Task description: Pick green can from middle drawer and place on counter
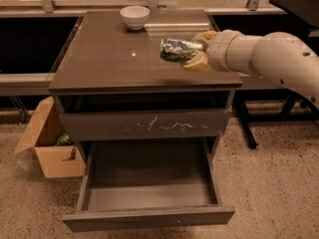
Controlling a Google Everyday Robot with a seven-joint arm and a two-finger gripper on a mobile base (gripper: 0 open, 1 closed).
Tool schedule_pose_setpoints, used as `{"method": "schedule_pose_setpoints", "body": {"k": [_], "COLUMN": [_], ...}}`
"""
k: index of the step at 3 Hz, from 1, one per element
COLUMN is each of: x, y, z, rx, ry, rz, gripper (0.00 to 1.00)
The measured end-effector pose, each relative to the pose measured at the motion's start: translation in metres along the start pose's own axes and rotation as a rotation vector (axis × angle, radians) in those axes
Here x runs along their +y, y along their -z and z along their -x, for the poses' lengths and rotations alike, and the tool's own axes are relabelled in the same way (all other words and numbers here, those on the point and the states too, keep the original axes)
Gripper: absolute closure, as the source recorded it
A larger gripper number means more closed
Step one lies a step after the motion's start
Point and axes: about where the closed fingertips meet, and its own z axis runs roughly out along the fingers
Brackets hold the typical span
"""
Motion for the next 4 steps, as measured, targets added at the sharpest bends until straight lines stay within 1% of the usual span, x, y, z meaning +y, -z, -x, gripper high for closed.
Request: {"method": "schedule_pose_setpoints", "body": {"k": [1,2,3,4], "x": [-0.001,-0.012,-0.021,-0.026], "y": [-0.002,-0.019,-0.034,-0.063], "z": [-0.001,-0.011,-0.019,-0.040], "rx": [-0.002,-0.016,-0.001,0.051], "ry": [-0.010,-0.118,-0.195,-0.283], "rz": [0.005,0.058,0.102,0.166], "gripper": [1.00,1.00,1.00,1.00]}}
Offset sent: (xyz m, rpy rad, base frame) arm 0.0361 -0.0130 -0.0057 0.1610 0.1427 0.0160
